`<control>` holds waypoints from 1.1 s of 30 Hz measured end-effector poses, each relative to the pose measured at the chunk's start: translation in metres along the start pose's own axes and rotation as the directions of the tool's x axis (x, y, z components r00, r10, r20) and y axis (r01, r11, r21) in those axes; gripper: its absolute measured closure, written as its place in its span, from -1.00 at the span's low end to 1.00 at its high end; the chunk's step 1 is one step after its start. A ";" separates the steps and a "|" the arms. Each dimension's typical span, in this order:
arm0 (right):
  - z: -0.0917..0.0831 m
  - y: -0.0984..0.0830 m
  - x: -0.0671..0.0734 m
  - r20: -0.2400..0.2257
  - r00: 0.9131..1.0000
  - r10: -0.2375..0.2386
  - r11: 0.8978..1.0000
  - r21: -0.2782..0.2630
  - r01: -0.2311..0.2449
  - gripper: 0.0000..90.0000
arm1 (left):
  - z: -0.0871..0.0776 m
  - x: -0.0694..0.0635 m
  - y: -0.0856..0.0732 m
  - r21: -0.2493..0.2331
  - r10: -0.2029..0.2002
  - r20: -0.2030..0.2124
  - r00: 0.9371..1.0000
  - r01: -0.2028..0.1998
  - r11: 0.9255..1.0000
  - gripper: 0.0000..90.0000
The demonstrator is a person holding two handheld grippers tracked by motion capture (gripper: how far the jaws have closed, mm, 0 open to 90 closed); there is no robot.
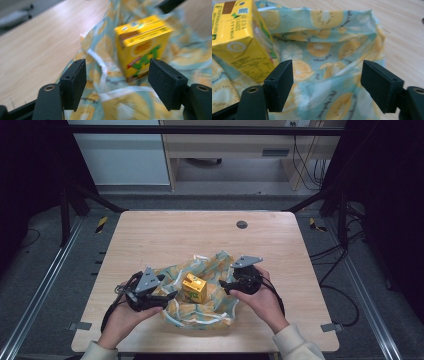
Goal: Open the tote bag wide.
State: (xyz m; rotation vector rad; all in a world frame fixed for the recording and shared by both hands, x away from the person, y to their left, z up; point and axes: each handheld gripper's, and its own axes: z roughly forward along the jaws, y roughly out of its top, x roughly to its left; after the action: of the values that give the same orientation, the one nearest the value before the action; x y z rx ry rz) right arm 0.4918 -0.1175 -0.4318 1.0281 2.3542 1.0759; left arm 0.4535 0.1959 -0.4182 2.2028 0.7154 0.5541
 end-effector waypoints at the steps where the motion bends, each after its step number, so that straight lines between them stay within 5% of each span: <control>1: 0.001 -0.002 0.002 -0.005 1.000 0.003 1.000 0.005 -0.003 -0.45 | 0.008 0.001 -0.002 0.031 0.009 -0.009 1.000 -0.008 0.999 -0.30; 3: 0.003 -0.009 0.010 -0.012 1.000 -0.004 1.000 0.006 0.004 -0.46 | 0.025 0.002 -0.012 0.089 0.008 -0.022 1.000 -0.006 0.996 -0.27; 6: 0.005 -0.015 0.014 -0.022 1.000 -0.006 1.000 0.023 0.006 -0.47 | 0.030 0.002 -0.022 0.108 -0.006 -0.009 1.000 0.006 0.994 -0.15; 9: 0.007 -0.024 0.020 -0.016 0.999 -0.034 0.997 0.062 0.035 -0.20 | 0.029 0.001 -0.029 0.120 0.006 -0.001 1.000 -0.006 0.993 0.04; 15: 0.009 -0.041 0.022 -0.081 0.995 -0.065 0.994 0.086 0.072 1.00 | 0.030 -0.003 -0.033 0.159 0.041 0.012 0.999 -0.042 0.986 0.60; 22: 0.005 -0.049 0.020 -0.089 0.993 -0.074 0.993 0.084 0.082 1.00 | 0.030 -0.005 -0.035 0.197 0.081 -0.048 0.996 -0.070 0.978 0.89; 28: -0.006 -0.067 0.019 -0.096 0.992 -0.085 0.986 0.136 0.098 1.00 | 0.025 0.000 -0.041 0.280 0.141 -0.122 0.983 -0.102 0.954 0.96; 33: -0.009 -0.073 0.018 -0.094 0.991 -0.092 0.982 0.159 0.106 1.00 | 0.023 0.003 -0.045 0.307 0.134 -0.124 0.983 -0.091 0.947 0.96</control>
State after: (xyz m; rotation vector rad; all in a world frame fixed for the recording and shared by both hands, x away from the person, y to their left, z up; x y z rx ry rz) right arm 0.4403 -0.1412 -0.4819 0.9248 2.5691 0.9205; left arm 0.4551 0.2117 -0.4660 2.5184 0.7954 0.7062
